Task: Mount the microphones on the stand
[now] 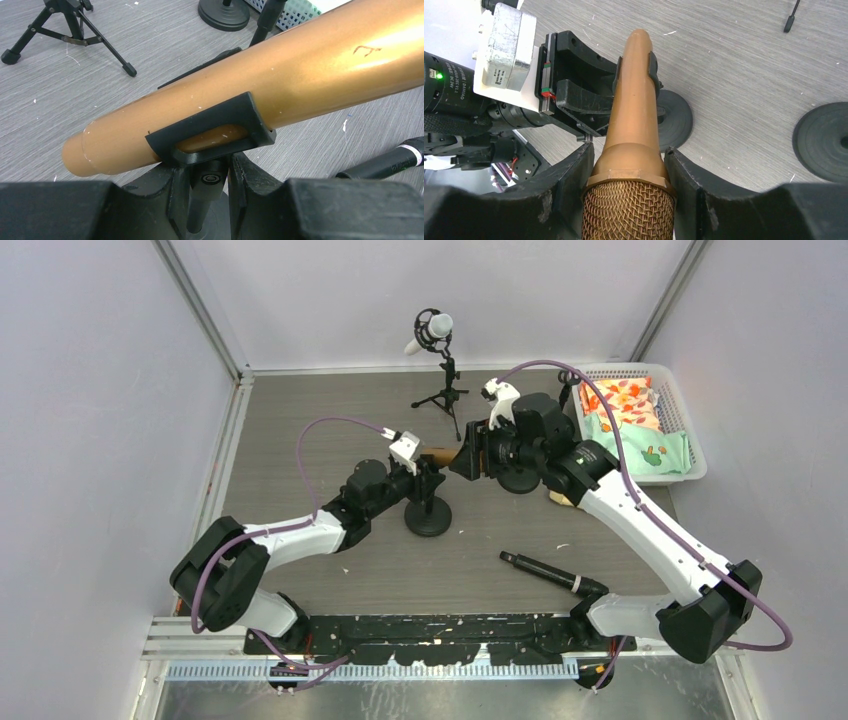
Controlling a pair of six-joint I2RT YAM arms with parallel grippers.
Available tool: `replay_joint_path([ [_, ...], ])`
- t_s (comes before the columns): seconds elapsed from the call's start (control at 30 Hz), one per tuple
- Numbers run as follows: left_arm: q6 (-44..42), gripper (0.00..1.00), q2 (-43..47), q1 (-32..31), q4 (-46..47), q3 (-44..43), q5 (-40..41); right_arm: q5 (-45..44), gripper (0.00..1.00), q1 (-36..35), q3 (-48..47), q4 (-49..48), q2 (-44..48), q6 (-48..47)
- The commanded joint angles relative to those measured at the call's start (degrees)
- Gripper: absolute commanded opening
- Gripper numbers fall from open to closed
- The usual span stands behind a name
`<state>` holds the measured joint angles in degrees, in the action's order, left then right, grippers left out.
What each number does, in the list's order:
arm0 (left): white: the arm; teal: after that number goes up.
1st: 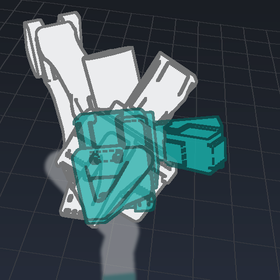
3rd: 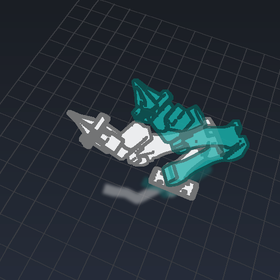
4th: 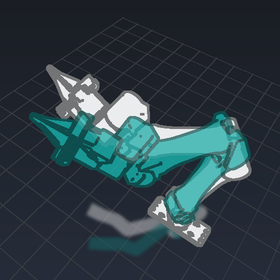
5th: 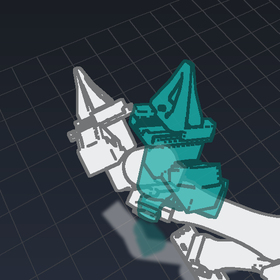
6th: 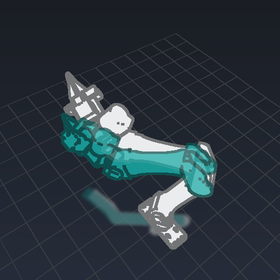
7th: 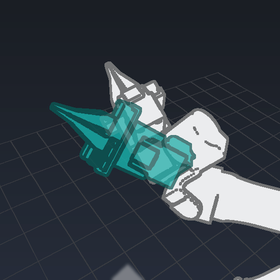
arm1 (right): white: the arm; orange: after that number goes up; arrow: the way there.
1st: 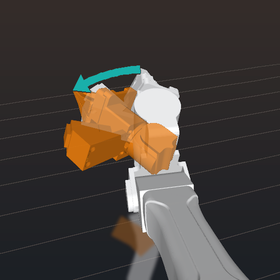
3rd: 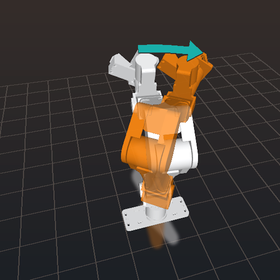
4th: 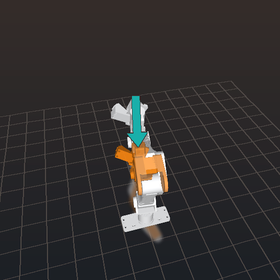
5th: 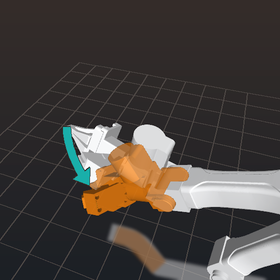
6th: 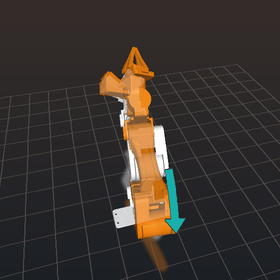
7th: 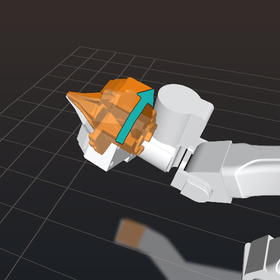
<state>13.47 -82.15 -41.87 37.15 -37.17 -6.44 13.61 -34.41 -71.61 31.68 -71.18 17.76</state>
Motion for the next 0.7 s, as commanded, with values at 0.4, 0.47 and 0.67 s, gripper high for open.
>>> replay_joint_path([
  [0.4,-1.10,0.00,1.44,-3.02,2.10,-0.79,-0.88,-1.96,0.06,-1.66,0.28,-1.87,-4.96,-2.86],
  [0.47,-1.21,0.00,1.14,-3.49,2.05,-0.88,-0.71,-2.15,0.01,-1.86,0.57,-2.05,-5.99,-3.00],
  [0.67,-2.54,0.00,1.20,-5.20,1.30,-1.27,-0.12,-2.18,0.01,-1.97,0.54,-2.10,-8.85,-3.54],
])
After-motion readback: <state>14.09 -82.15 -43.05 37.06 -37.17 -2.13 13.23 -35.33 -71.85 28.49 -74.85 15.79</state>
